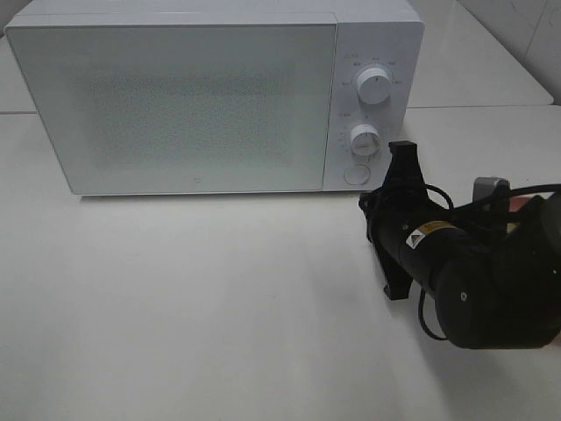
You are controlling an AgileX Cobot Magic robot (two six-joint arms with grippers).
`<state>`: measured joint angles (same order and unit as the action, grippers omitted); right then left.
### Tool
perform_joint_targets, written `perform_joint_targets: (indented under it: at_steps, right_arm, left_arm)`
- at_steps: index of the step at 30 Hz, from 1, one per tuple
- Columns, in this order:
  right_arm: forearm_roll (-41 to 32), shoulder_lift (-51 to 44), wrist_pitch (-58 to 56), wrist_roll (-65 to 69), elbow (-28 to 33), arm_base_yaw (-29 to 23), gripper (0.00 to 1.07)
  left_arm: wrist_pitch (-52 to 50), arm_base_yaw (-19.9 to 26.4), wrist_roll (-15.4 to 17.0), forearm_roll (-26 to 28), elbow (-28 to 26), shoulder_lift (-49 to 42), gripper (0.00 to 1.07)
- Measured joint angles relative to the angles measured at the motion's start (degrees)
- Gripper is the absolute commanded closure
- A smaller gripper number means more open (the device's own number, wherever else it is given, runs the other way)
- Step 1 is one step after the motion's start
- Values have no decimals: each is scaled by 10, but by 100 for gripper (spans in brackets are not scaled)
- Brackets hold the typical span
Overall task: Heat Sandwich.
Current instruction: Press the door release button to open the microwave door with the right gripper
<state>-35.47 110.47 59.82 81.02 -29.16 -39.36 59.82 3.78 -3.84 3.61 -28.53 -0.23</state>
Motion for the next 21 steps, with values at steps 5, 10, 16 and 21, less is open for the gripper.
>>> perform_joint_targets:
  at_steps: [5,10,16,21]
  right_arm:
    - [15,14,-16,1,-23,23,107]
    - [26,32,-26,2,-43,31,107]
    - [30,56,-40,5,-80,40,107]
    - [33,69,-51,5,-101,57,107]
  left_arm:
    - [0,0,0,0,0,0,3]
    - [0,0,0,0,0,0,3]
    - [0,0,0,0,0,0,3]
    - [0,0,0,0,0,0,3]
